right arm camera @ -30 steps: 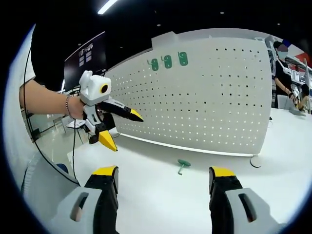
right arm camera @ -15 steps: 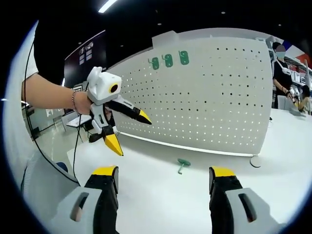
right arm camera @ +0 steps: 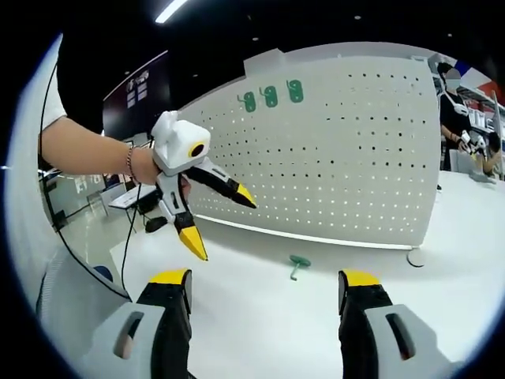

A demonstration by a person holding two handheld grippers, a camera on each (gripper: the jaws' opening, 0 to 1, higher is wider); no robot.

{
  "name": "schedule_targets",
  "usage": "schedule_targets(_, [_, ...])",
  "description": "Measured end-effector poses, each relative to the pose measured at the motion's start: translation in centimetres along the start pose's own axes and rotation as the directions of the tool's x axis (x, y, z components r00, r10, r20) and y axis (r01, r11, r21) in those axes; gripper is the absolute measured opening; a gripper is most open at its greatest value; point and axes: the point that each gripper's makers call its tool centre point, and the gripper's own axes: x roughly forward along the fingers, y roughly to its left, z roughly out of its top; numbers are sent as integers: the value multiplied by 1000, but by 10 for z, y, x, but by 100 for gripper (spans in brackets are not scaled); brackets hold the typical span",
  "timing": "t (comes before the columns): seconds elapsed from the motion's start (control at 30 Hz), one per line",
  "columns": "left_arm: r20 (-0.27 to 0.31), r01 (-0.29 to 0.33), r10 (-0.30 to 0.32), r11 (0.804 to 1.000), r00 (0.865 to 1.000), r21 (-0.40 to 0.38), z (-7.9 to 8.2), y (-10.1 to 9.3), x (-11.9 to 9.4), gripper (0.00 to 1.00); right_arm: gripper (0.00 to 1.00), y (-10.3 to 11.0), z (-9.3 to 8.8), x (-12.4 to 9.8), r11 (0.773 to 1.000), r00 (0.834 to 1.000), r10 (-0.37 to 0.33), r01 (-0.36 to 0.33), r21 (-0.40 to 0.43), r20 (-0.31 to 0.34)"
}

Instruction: Insert the hook assembly into the mounting plate slot until the hook locks in place.

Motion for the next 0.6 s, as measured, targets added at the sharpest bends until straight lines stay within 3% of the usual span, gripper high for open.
schedule_targets(0.6, [-61, 41, -37, 997, 997, 64, -4, 12, 18, 86, 74, -2, -1, -1, 1000, 1000, -8, 8, 2, -2])
